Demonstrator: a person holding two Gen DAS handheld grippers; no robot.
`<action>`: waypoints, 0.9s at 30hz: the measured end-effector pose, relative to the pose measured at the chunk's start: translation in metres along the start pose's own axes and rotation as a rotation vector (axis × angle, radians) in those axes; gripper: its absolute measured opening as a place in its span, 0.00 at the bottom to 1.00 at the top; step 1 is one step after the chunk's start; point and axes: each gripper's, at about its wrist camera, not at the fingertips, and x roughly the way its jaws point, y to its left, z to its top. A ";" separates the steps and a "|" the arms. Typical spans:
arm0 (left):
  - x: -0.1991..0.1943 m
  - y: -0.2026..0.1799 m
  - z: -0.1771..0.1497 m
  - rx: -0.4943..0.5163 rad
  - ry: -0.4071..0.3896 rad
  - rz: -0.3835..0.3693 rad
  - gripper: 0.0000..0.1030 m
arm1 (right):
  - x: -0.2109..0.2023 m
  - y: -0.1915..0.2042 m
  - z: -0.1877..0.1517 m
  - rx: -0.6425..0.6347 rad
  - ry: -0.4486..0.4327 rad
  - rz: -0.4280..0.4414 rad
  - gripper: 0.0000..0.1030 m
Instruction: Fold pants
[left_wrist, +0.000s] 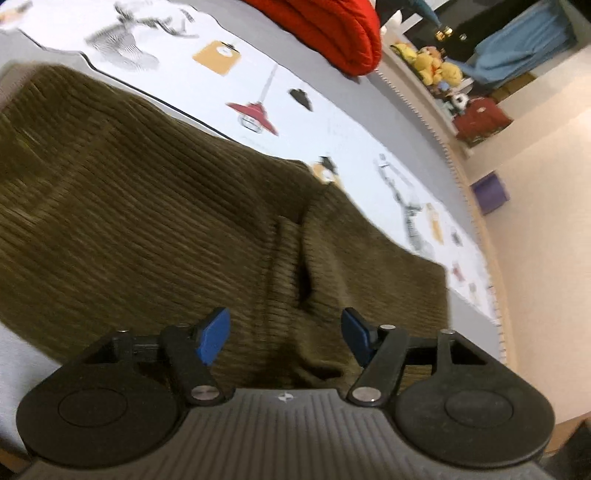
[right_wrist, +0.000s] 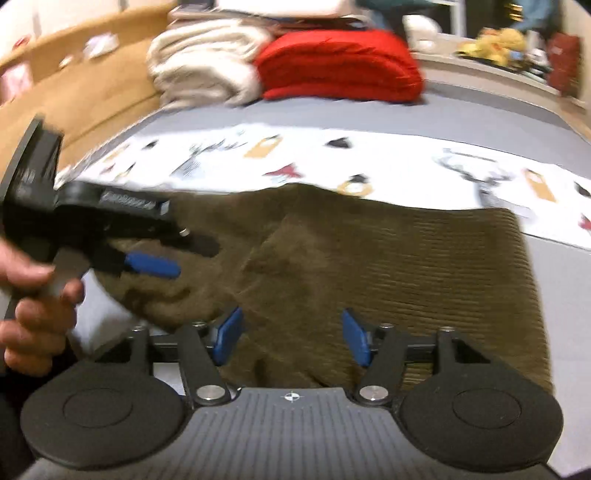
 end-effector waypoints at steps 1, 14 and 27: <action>0.003 -0.002 -0.001 0.006 -0.004 -0.025 0.61 | 0.003 -0.003 -0.004 0.036 0.008 -0.022 0.61; 0.026 0.002 -0.019 -0.002 0.032 0.014 0.58 | 0.063 0.038 -0.028 -0.133 0.098 0.034 0.63; 0.029 0.004 -0.015 -0.022 0.012 0.019 0.63 | 0.024 0.062 -0.048 -0.379 0.189 0.288 0.26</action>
